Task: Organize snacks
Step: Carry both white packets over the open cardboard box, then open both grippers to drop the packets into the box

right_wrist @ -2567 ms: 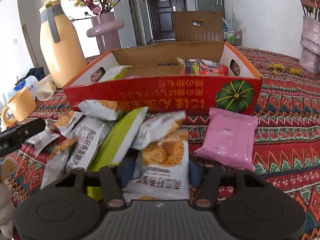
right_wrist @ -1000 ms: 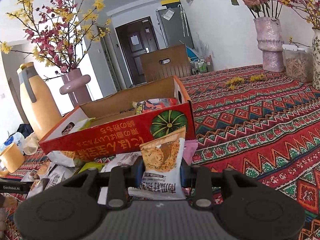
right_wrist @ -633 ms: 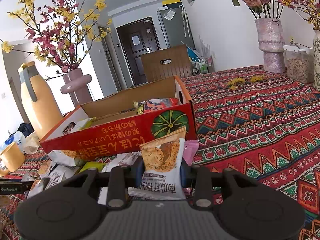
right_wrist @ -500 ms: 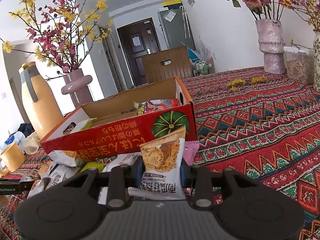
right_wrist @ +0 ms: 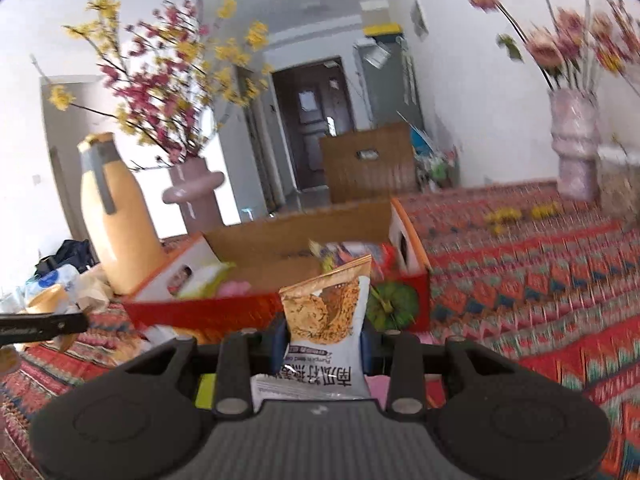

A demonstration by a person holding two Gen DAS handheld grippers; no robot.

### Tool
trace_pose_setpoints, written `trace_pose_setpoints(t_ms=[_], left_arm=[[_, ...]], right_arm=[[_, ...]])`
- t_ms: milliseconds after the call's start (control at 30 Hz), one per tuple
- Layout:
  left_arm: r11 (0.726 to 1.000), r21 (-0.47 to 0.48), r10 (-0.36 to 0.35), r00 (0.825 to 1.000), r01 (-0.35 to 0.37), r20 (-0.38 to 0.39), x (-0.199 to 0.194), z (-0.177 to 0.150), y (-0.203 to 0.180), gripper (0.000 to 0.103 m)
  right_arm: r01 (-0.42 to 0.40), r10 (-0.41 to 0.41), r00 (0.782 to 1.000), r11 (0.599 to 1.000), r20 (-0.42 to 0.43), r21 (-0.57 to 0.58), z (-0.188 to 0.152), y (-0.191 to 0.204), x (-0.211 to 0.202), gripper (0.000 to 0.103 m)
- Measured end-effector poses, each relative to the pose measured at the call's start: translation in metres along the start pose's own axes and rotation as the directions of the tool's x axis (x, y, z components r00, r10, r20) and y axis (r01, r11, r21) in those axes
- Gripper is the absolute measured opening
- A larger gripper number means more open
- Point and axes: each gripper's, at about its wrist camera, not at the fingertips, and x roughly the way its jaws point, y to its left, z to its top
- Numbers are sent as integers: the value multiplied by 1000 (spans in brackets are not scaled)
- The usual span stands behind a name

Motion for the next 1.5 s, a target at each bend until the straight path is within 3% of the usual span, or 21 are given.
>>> trace_pose_setpoints(t_ms=[233, 600, 967, 1233, 1333, 1367, 1500], left_arm=[[1000, -27, 6, 999, -5, 44, 13, 35, -24, 55], [997, -41, 65, 998, -64, 7, 63, 64, -40, 55], [994, -44, 102, 995, -102, 0, 117, 48, -32, 55], [998, -46, 54, 998, -53, 12, 117, 40, -33, 55], [998, -53, 39, 999, -38, 25, 112, 39, -33, 61], [998, -57, 36, 999, -34, 34, 110, 39, -33, 73], [996, -77, 58, 995, -51, 82, 101, 39, -30, 98]], right_arm=[[-10, 12, 999, 997, 29, -75, 39, 19, 16, 34], [5, -5, 1000, 999, 10, -51, 82, 26, 70, 34], [30, -31, 999, 999, -26, -30, 66, 15, 130, 34], [17, -18, 999, 1000, -51, -1, 60, 7, 139, 34], [14, -14, 998, 1000, -60, -3, 58, 8, 139, 34], [14, -14, 998, 1000, -60, -5, 57, 9, 138, 37], [18, -18, 999, 1000, -39, -4, 58, 10, 131, 48]])
